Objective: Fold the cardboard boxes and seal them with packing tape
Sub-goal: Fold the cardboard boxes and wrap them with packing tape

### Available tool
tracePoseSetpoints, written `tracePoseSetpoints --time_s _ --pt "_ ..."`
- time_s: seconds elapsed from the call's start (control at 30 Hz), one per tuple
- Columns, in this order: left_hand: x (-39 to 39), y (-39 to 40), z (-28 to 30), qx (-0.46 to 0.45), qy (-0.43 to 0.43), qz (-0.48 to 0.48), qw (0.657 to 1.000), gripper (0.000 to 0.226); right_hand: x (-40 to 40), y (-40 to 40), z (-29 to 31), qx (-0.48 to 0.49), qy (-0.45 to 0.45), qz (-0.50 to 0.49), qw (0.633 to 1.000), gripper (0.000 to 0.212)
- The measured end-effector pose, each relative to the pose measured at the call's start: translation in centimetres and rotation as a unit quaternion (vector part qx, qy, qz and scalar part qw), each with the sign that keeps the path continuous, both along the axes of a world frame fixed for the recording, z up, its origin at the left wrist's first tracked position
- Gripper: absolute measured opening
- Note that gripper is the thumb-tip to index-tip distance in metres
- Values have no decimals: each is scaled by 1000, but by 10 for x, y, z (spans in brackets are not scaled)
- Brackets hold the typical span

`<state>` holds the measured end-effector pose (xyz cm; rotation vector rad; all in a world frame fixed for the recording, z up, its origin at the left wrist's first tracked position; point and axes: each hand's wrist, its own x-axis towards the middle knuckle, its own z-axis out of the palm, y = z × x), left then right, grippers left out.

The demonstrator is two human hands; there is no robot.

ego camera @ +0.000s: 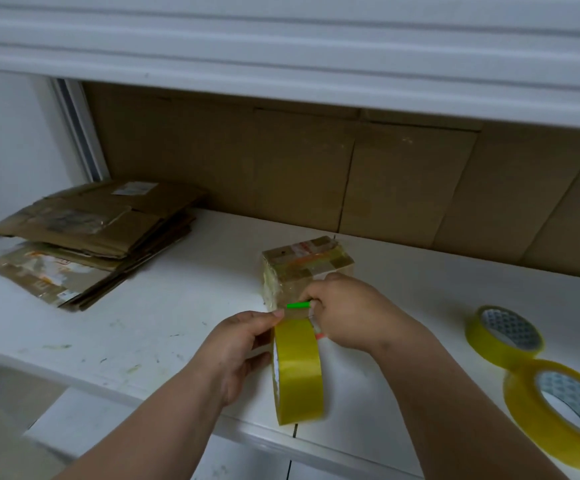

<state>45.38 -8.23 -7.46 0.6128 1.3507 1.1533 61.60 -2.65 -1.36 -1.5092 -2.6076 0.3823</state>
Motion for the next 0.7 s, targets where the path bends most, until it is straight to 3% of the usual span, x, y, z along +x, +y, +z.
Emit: tracePoseSetpoints --time_s 0.1,0.47,0.7 --pt "1 1 -1 -2 -5 6 1000 39 -7 3 1 4 -29 3 1000 30" --pt "1 3 5 9 -11 -12 1000 2 -18 15 -6 30 -104 12 994 23" --pt "-3 6 0 -1 -11 11 1000 21 29 34 -38 -9 -131 -84 988 34"
